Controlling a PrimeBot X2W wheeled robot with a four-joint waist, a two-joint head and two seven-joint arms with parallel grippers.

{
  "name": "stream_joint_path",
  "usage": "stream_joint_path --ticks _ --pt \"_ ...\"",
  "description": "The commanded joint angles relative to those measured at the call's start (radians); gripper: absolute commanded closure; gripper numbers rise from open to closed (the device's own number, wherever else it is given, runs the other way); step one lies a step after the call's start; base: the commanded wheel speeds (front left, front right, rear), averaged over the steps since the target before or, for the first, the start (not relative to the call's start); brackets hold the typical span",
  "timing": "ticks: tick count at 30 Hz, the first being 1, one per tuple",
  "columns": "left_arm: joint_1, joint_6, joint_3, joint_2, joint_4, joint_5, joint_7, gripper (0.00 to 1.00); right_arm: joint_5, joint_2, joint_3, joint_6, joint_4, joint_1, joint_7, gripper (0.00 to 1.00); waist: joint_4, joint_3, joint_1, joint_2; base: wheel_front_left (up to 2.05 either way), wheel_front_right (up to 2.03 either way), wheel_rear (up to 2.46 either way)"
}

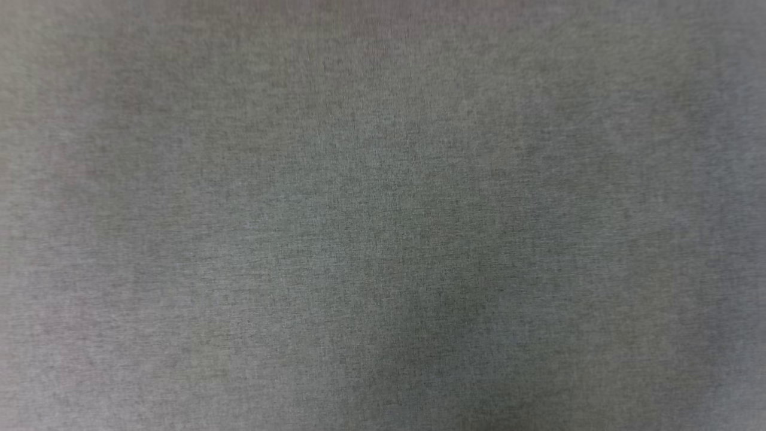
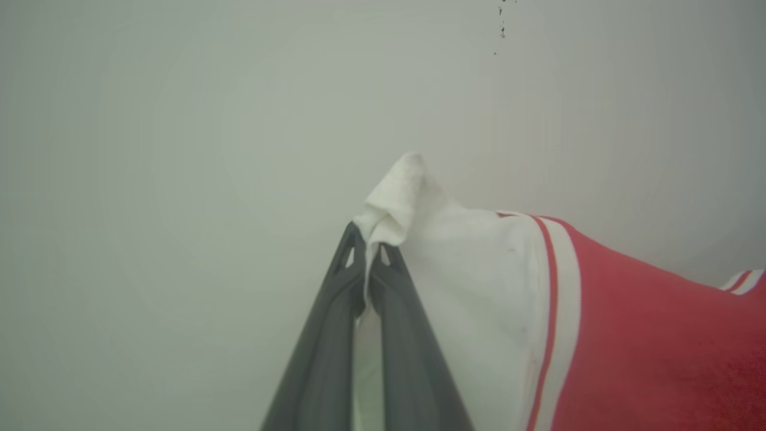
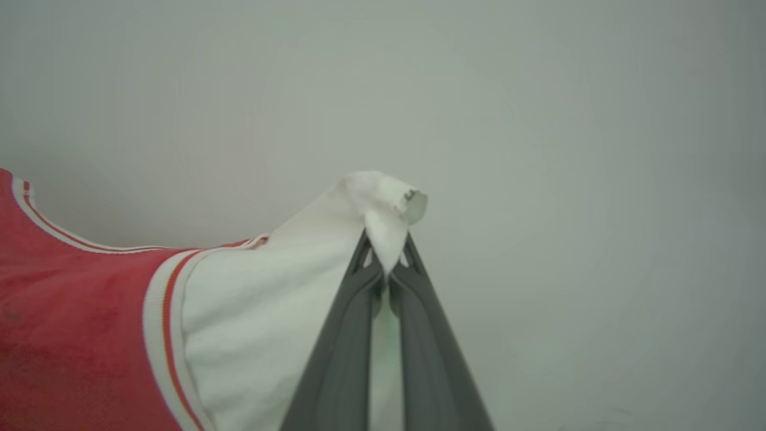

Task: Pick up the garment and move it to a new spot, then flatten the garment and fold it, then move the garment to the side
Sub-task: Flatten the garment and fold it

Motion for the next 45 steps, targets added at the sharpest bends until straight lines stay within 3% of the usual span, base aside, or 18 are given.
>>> stream_joint_path --ticks 1,7,12,19,23,32,40,45 --pt "0.007 -0.004 -0.002 -0.001 0.003 0.000 -0.006 1.00 0.007 0.004 0.002 -0.001 0.006 -0.006 -0.004 1.00 0.000 0.020 -0.0002 0.0000 0.00 0.00 0.00" --pt "0.099 -0.032 -0.001 -0.028 0.070 -0.048 -0.001 1.00 0.081 0.034 0.098 -0.001 0.110 0.058 -0.020 1.00 0.002 0.053 -0.0002 0.0000 0.00 0.00 0.00" --pt "0.231 -0.054 0.001 -0.044 0.110 -0.079 -0.032 1.00 0.186 0.050 0.171 -0.001 0.143 0.171 -0.009 1.00 0.009 0.007 -0.0002 0.0000 0.00 0.00 0.00" --pt "0.525 -0.089 0.032 -0.045 0.096 -0.152 -0.078 1.00 0.339 0.012 0.271 -0.001 0.062 0.458 0.025 1.00 0.020 -0.128 -0.0002 0.0000 0.00 0.00 0.00" --pt "0.732 -0.085 0.046 -0.052 0.052 -0.184 -0.096 1.00 0.410 -0.031 0.292 -0.001 -0.015 0.645 0.038 1.00 0.026 -0.217 -0.0002 0.0000 0.00 0.00 0.00" --pt "1.168 -0.012 0.062 -0.093 -0.074 -0.229 -0.106 1.00 0.486 -0.087 0.246 -0.001 -0.169 1.089 0.109 1.00 0.049 -0.424 -0.0002 0.0000 0.00 0.00 0.00" --pt "1.508 0.079 0.057 -0.072 -0.247 -0.236 -0.096 1.00 0.462 -0.060 0.140 -0.001 -0.306 1.440 0.181 1.00 0.046 -0.573 -0.0002 0.0000 0.00 0.00 0.00" --pt "1.672 0.152 0.039 -0.042 -0.379 -0.219 -0.056 1.00 0.422 -0.031 0.062 -0.001 -0.423 1.639 0.234 1.00 0.050 -0.608 -0.0002 0.0000 0.00 0.00 0.00"
